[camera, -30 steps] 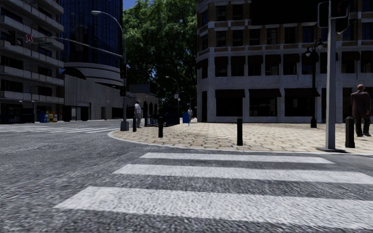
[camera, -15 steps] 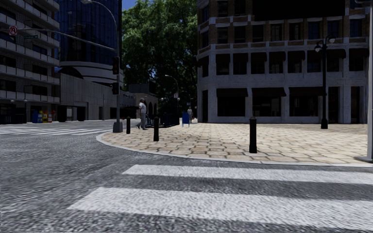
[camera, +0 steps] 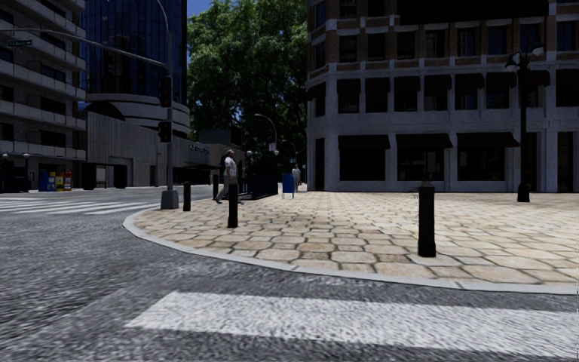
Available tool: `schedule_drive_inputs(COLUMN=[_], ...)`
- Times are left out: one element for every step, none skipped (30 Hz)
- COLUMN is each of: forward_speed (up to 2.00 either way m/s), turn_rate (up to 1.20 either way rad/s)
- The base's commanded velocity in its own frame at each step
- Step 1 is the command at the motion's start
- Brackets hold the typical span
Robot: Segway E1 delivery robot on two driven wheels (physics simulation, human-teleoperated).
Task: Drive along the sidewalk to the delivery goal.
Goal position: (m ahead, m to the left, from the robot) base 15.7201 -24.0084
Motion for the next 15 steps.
schedule_drive_inputs(forward_speed=[2.0, 2.0, 2.0, 2.0, 2.0, 2.0, 2.0, 2.0, 2.0, 2.0, 2.0, 2.0, 2.0, 2.0, 2.0], turn_rate=[0.0, 0.0, 0.0, 0.0, 0.0, -0.1, -0.35, -0.52, -0.52, -0.69, -0.89, -0.98, -0.99, -0.99, -0.97])
